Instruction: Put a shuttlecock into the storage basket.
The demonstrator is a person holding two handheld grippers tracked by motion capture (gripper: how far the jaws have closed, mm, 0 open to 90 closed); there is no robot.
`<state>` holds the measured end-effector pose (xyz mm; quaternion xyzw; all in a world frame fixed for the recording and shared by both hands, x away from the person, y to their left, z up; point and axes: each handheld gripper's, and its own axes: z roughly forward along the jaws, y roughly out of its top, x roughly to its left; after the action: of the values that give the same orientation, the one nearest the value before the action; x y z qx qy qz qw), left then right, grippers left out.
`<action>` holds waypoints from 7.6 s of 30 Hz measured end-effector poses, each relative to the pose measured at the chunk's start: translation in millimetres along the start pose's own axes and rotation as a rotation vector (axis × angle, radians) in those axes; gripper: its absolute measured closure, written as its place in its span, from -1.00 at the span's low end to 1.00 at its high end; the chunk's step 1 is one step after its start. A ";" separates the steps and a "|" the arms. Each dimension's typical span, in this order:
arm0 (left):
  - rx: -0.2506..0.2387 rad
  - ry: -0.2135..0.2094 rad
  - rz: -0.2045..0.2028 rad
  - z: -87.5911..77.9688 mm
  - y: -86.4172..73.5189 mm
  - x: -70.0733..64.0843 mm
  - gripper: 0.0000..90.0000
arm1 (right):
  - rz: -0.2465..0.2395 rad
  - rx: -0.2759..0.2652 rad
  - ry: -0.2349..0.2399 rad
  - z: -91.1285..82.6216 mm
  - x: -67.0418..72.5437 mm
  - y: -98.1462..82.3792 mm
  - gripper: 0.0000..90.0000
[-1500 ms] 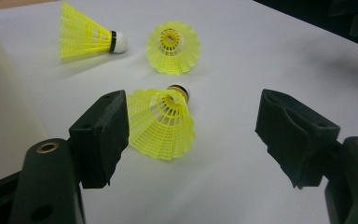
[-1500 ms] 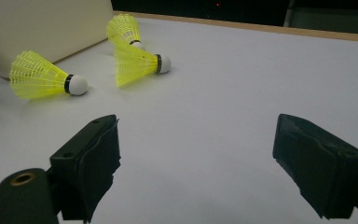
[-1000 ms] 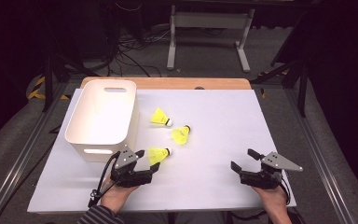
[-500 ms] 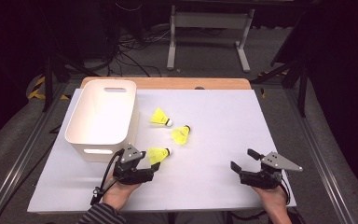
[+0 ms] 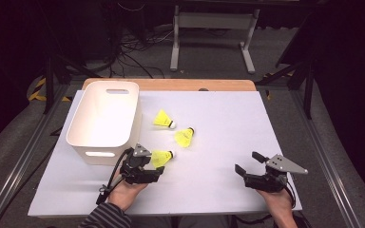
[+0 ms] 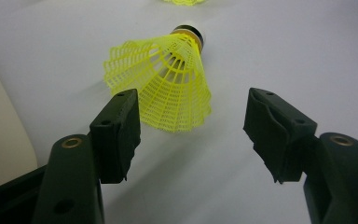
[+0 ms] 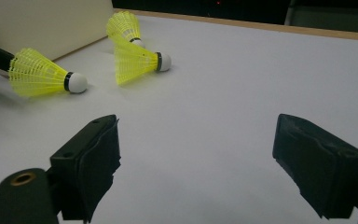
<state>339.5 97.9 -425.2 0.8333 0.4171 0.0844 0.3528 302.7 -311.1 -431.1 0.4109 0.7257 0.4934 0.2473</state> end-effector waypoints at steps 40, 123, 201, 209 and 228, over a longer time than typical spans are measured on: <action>0.195 0.067 0.032 30.9 21.0 0.1 0.45 | -0.004 0.015 0.004 2.3 0.7 0.1 -0.67; 0.207 0.032 0.073 20.4 82.3 -16.1 1.00 | -0.006 0.028 0.021 5.8 1.7 0.4 -0.67; 0.228 0.098 0.009 -37.0 157.5 27.6 0.99 | -0.013 0.044 0.026 13.8 -1.2 1.5 -0.67; 0.219 0.107 -0.009 -47.2 156.1 35.1 0.99 | -0.014 0.046 0.025 14.1 -1.0 1.3 -0.67; 0.199 0.107 -0.025 -64.1 156.2 43.2 0.99 | -0.014 0.046 0.023 13.8 -1.0 1.1 -0.67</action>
<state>438.4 100.7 -281.8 0.8533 0.4519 0.0825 0.2468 314.2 -304.6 -435.6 0.4056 0.7424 0.4796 0.2329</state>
